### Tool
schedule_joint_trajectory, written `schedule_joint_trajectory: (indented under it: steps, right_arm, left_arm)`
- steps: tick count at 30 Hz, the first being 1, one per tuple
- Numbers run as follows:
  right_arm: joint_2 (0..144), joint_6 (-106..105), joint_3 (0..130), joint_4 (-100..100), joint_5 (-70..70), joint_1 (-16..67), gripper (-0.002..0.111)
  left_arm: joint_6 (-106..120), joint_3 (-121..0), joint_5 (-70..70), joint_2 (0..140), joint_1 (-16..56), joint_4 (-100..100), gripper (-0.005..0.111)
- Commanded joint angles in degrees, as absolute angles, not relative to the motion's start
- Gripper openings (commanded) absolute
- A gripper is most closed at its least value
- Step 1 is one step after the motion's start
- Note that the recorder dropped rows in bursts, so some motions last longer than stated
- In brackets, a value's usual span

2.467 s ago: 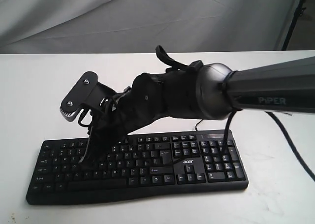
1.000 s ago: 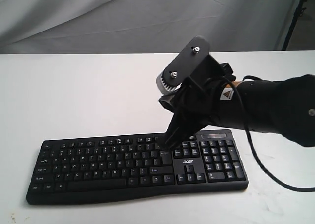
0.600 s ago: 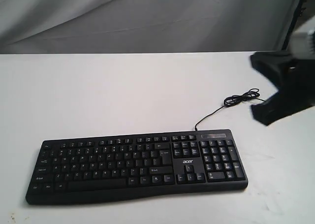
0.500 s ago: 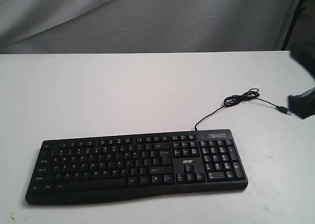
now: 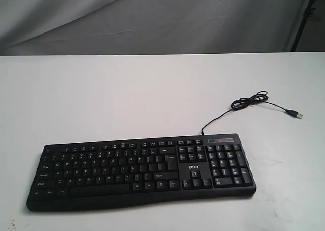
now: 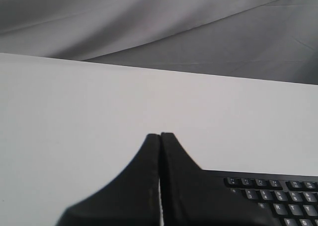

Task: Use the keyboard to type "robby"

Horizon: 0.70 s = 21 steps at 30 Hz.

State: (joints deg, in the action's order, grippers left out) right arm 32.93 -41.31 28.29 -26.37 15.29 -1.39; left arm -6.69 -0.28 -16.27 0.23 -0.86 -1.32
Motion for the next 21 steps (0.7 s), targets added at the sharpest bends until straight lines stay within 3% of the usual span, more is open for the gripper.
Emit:
schedule_joint_trajectory:
  steps: [1, 4, 8, 12, 21]
  right_arm:
    - [32.6, -41.4, 27.7, -27.1, 15.3, -1.8, 0.000]
    - [31.8, -39.5, 26.3, -23.9, 13.9, -1.8, 0.000]
    - [24.0, -13.5, 18.4, -3.2, 8.5, -1.8, 0.000]
    - [16.0, -1.1, 10.0, -2.5, 5.1, -1.8, 0.000]
    - [10.2, -0.6, 1.4, 0.4, 5.5, -1.8, 0.000]
  left_arm:
    - [-6.9, 0.0, -16.1, 0.0, -0.7, -0.8, 0.000]
    - [-6.9, 0.0, -16.1, 0.0, -0.7, -0.8, 0.000]
    - [-6.9, 0.0, -16.1, 0.0, -0.7, -0.8, 0.000]
    - [-6.9, 0.0, -16.1, 0.0, -0.7, -0.8, 0.000]
    - [-6.9, 0.0, -16.1, 0.0, -0.7, -0.8, 0.000]
